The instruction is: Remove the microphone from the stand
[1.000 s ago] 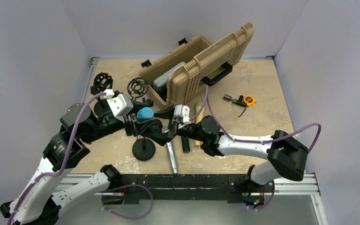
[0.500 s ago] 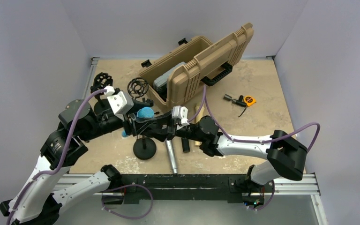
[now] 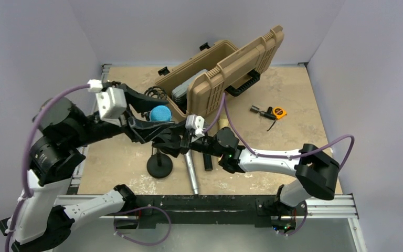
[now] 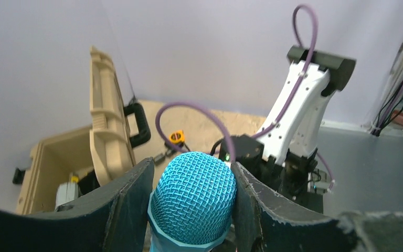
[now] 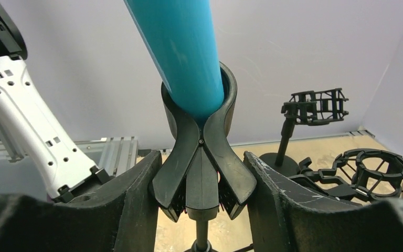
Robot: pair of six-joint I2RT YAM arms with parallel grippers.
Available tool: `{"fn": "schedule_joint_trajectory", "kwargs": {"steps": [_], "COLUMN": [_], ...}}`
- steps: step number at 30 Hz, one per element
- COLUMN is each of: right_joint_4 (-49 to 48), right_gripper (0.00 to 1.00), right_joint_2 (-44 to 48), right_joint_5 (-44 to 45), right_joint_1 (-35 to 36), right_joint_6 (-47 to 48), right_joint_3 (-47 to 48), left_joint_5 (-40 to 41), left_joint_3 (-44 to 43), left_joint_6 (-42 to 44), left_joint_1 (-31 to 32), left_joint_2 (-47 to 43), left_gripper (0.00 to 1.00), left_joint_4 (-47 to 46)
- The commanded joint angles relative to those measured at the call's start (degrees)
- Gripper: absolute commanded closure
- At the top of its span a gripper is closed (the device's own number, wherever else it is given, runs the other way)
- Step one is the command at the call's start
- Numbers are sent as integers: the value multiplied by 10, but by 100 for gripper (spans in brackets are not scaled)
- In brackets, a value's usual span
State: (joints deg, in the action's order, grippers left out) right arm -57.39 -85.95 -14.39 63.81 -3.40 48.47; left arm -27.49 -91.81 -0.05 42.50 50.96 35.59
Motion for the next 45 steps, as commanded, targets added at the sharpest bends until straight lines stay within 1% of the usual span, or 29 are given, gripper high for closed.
{"fn": "schedule_joint_trajectory", "kwargs": {"steps": [1, 7, 10, 12, 18, 20, 24, 27, 32, 33, 36, 38, 39, 41, 45], "right_joint_4": [37, 37, 38, 33, 61, 81, 124, 131, 121, 120, 117, 108, 106, 105, 112], "right_gripper": [100, 100, 100, 100, 100, 100, 100, 100, 100, 95, 55, 38, 32, 28, 26], "right_joint_2": [-23, -27, -21, -11, 20, 29, 47, 63, 56, 52, 44, 51, 56, 69, 93], "right_joint_5": [83, 88, 95, 100, 115, 99, 84, 77, 69, 69, 83, 93, 95, 89, 60], "right_joint_1": [-13, -13, -13, -12, -11, -11, -9, -8, -6, -7, -5, -5, -5, -5, -5], "right_joint_6": [28, 28, 27, 25, 31, 61, 87, 91, 76, 69, 46, 25, 15, 2, -10], "right_joint_3": [18, 20, 20, 16, 26, 34, 49, 43, 34, 35, 40, 38, 39, 43, 52], "left_joint_5": [-59, -52, -33, -8, 44, 58, 74, 78, 80, 80, 81, 83, 87, 100, 145], "left_joint_3": [-85, -185, -201, -193, -123, -99, -74, -61, -49, -47, -38, -31, -28, -23, -21], "left_joint_6": [-50, -33, -23, -17, -6, -4, -4, -5, -11, -13, -24, -34, -40, -53, -98], "left_joint_1": [7, 7, 7, 7, 7, 7, 7, 8, 7, 7, 8, 8, 7, 7, 7], "left_joint_2": [1, 26, 21, 10, -45, -60, -75, -82, -84, -84, -83, -82, -81, -79, -75], "left_gripper": [100, 100, 100, 100, 100, 100, 100, 100, 100, 100, 100, 100, 100, 100, 100], "left_joint_4": [-32, -7, -4, -5, -14, -8, 6, 8, 5, 4, -5, -11, -14, -22, -45]}}
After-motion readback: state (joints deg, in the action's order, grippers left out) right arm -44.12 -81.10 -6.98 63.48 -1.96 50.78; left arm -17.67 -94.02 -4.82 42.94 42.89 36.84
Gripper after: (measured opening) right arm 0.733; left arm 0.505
